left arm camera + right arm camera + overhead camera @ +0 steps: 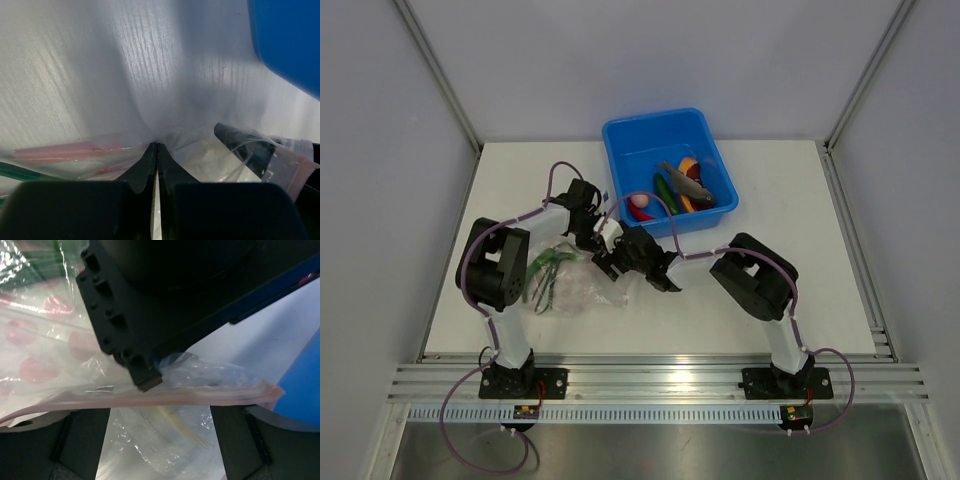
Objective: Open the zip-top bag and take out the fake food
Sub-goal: Pick up the fake vegetable from the zipper food storage bag.
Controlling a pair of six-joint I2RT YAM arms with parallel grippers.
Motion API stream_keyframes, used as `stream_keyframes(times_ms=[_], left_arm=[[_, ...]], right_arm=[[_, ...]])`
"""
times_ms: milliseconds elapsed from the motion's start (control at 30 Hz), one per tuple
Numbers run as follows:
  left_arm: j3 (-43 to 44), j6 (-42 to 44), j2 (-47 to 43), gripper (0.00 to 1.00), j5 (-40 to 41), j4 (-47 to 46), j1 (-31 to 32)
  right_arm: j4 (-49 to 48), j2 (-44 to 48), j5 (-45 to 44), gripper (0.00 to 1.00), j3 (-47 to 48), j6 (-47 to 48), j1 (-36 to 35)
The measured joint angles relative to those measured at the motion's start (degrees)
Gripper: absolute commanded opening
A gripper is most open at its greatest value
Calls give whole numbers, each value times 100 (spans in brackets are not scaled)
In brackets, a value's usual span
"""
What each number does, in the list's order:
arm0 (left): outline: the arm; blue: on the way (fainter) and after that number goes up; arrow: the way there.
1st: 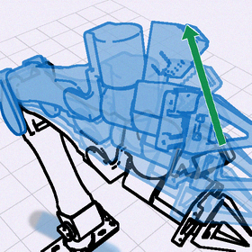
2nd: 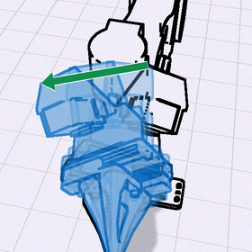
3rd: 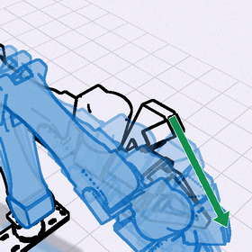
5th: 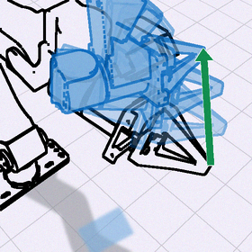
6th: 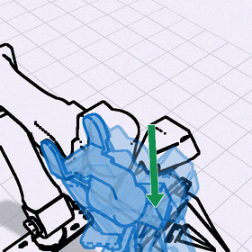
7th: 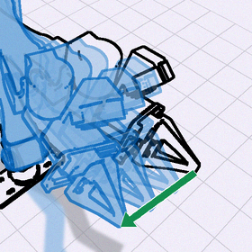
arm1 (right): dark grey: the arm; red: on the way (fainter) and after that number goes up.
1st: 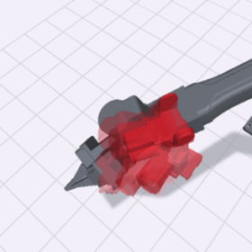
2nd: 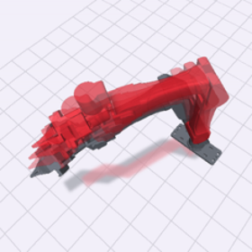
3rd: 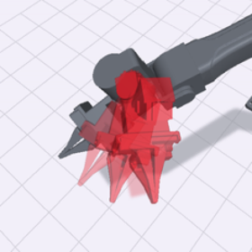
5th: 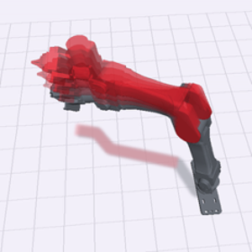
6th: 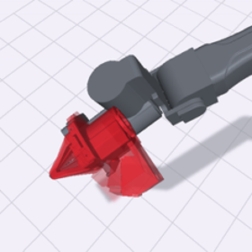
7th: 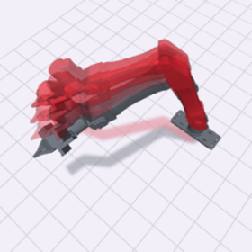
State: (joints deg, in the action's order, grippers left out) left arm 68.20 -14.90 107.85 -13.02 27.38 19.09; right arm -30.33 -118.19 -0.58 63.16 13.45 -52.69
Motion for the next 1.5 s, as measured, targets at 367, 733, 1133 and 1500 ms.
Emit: stream_keyframes(times_ms=[367,733,1133,1500], left_arm=[[4,81,0,0,-7,20,48],[4,-13,-28,0,199,63,-28],[-345,-439,-393,0,922,129,-232],[-1113,-879,-2065,60,1259,-269,-737]], right_arm=[[540,-400,234,70,621,-125,20],[1137,-396,693,4,887,-190,61],[1346,-61,708,6,627,-109,-232],[1268,11,501,4,542,-59,-372]])
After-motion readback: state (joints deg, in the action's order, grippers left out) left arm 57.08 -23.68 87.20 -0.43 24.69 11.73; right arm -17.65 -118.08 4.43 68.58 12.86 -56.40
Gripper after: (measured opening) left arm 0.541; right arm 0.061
